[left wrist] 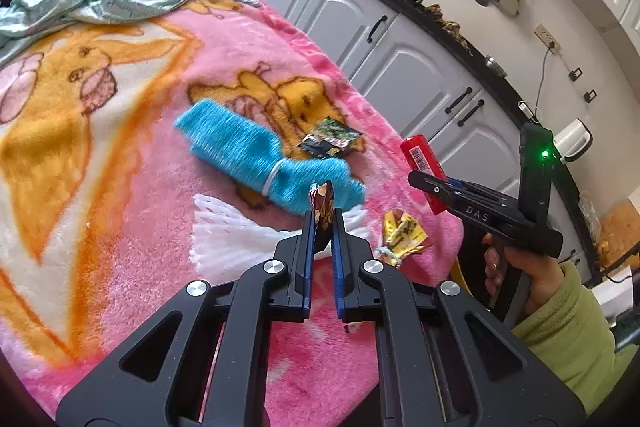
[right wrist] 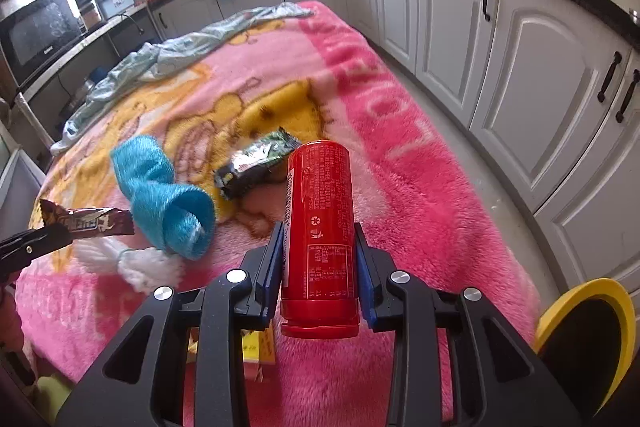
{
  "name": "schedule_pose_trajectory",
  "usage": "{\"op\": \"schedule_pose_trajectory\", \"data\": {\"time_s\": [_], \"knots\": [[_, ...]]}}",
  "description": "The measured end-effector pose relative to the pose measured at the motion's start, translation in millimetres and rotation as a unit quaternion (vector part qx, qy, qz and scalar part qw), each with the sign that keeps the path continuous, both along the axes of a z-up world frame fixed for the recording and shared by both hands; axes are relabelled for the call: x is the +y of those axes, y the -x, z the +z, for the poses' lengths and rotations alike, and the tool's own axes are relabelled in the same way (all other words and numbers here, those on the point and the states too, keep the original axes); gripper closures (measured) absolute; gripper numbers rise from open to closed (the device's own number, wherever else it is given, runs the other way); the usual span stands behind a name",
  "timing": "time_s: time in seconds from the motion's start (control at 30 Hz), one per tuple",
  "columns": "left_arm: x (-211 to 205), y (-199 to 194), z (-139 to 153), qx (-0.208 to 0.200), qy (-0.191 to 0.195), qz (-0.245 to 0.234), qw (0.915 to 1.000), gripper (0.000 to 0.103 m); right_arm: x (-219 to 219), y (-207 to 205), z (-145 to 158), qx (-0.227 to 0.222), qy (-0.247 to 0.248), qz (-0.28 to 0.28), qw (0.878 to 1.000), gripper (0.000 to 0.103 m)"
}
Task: Collect trash
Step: 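Grasp the small brown wrapper with the left tool while the right tool grasps the red cylinder, then carry the brown wrapper and red cylinder over the yellow bin and open both tools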
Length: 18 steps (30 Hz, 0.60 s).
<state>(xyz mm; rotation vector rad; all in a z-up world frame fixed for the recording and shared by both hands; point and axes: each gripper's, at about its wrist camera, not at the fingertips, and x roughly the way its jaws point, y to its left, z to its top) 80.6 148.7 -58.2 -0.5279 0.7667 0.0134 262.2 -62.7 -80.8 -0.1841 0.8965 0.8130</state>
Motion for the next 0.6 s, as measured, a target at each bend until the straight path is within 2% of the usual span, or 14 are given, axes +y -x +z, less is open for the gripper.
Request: {"op": "schedule_pose_trajectory", "data": {"time_s": [0.6], "knots": [[-49,-16,35,-0.039,-0.019,-0.054,0.9976,0.099,-67,39,53,-0.051,-0.040,-0.022,0.998,0.073]]}}
